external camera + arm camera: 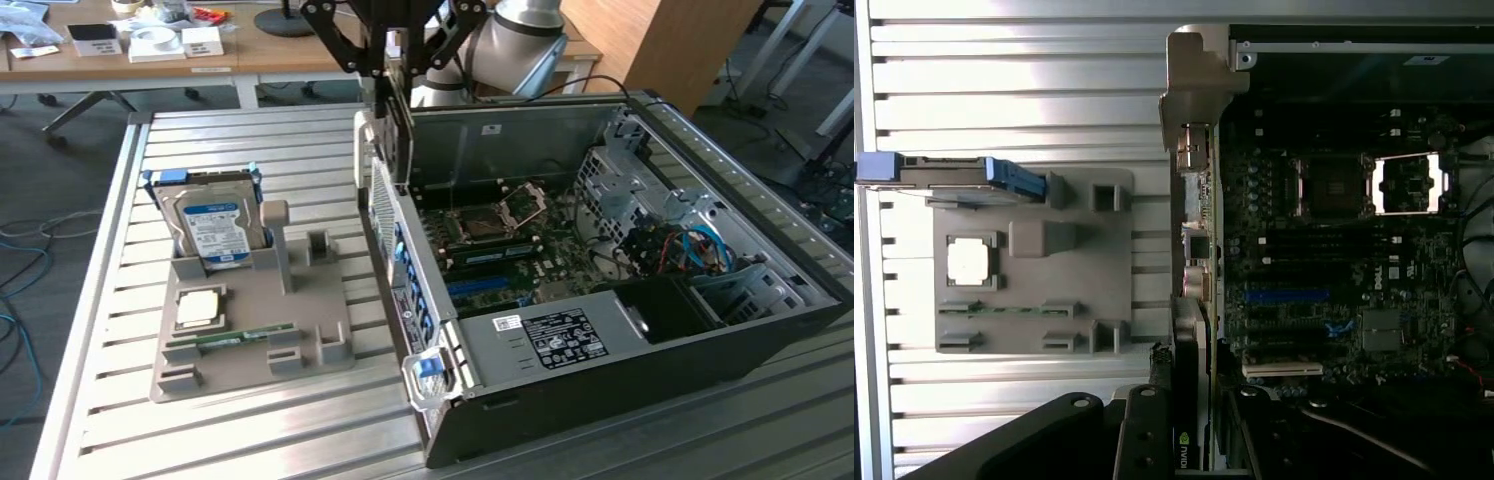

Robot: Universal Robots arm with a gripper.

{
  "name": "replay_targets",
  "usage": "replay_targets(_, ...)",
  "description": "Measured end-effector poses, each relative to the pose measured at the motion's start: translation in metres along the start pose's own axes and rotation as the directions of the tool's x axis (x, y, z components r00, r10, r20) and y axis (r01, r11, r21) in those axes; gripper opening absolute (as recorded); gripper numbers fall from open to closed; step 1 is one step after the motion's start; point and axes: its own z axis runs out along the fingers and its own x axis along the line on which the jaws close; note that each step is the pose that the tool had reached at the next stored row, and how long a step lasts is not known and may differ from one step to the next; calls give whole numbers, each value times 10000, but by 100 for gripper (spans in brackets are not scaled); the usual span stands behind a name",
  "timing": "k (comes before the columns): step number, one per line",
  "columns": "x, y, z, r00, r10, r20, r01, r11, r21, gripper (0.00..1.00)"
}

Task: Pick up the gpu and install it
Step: 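Pick up the gpu and move the gpu toward the slot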

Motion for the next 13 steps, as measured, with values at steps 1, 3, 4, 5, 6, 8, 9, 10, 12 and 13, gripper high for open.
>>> replay_targets(1, -25, 1, 1, 10000, 0, 0, 0, 10000, -1, 27)
replay_targets(3, -69, 3, 1, 10000, 1, -1, -1, 10000, 0, 27)
replay_targets(4, -90, 4, 2, 10000, 0, -1, 0, 10000, 0, 27)
replay_targets(5, -111, 5, 3, 10000, 0, -1, 0, 10000, 0, 27)
replay_targets(6, -133, 6, 3, 10000, -1, -1, 1, 10000, 0, 27)
replay_targets(8, -178, 7, 5, 10000, -1, -1, 1, 10000, 0, 27)
replay_targets(9, -200, 9, 5, 10000, 0, -1, 0, 10000, 0, 27)
replay_targets(10, -223, 10, 6, 10000, 0, 0, 0, 10000, -1, 27)
replay_targets(12, -270, 11, 7, 10000, 0, -1, 0, 10000, 0, 27)
replay_targets(13, -295, 12, 8, 10000, 0, 0, 0, 10000, -1, 27)
